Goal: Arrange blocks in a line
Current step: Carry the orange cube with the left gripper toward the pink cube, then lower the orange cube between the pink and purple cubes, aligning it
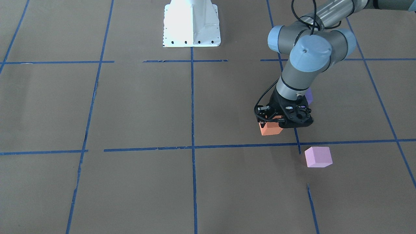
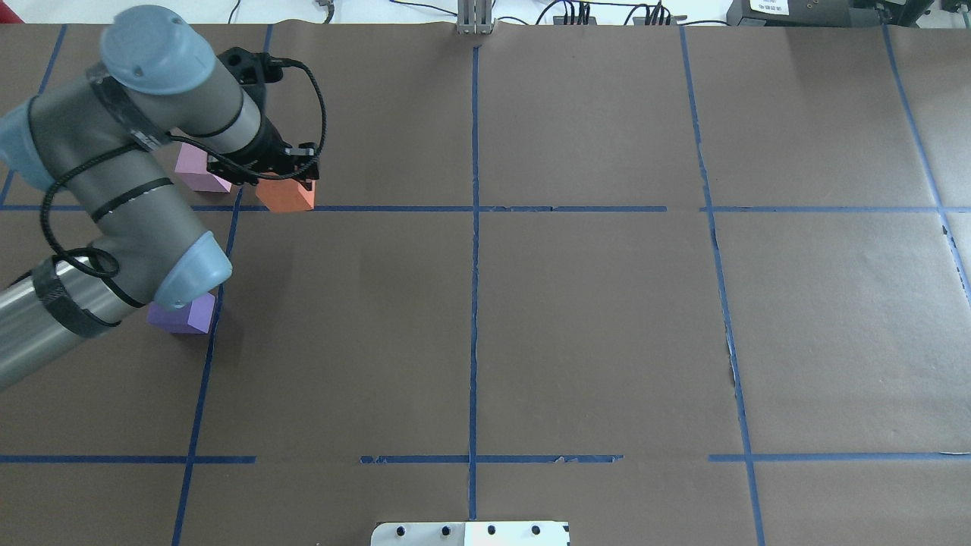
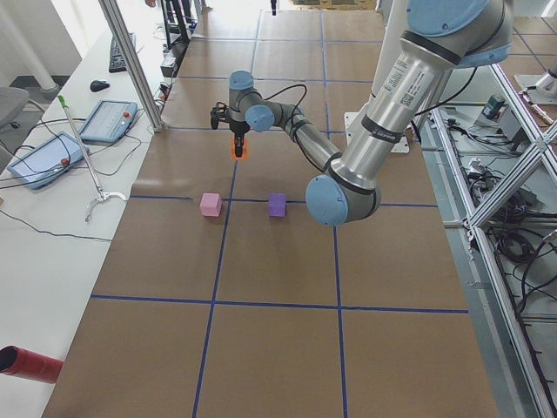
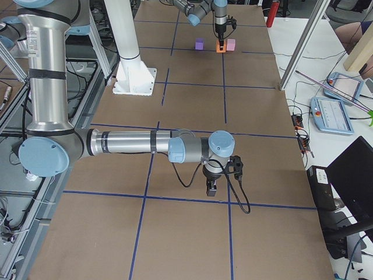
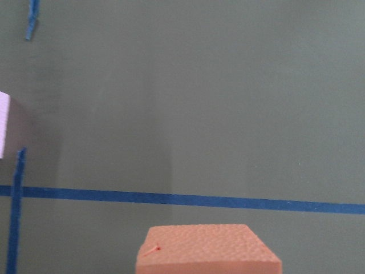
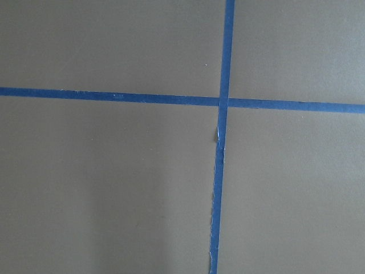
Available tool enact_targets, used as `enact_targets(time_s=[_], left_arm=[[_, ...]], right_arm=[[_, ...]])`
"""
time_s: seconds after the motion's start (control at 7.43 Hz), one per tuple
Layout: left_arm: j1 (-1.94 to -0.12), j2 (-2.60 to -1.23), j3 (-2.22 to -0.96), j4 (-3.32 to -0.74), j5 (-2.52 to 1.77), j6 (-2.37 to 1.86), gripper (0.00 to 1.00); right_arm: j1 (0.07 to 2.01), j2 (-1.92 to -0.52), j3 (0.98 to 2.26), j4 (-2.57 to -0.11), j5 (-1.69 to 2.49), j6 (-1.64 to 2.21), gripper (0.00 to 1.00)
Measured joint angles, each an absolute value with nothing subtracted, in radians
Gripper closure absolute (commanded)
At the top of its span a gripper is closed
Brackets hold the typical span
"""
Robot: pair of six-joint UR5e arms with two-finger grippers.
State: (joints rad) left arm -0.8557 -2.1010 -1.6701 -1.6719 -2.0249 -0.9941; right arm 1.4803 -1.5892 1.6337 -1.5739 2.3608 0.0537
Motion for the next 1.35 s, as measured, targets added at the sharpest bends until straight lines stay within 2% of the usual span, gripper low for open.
enact_targets(time_s=[0.54, 1.08, 1.35], left_arm=[[-0.971, -1.889, -1.698, -1.766, -2.116, -0.781, 0.44], [-0.963, -1.860, -1.529, -2.001, -2.120, -0.847, 0.44], [-0.959, -1.859, -1.495, -2.043, -2.117, -0.870, 0.44]], right_arm=[[1.480, -1.589, 1.634, -1.574, 2.361, 0.054, 0.00], [1.480, -1.589, 1.634, -1.574, 2.361, 0.054, 0.00], [1.480, -1.589, 1.634, -1.575, 2.361, 0.054, 0.00]])
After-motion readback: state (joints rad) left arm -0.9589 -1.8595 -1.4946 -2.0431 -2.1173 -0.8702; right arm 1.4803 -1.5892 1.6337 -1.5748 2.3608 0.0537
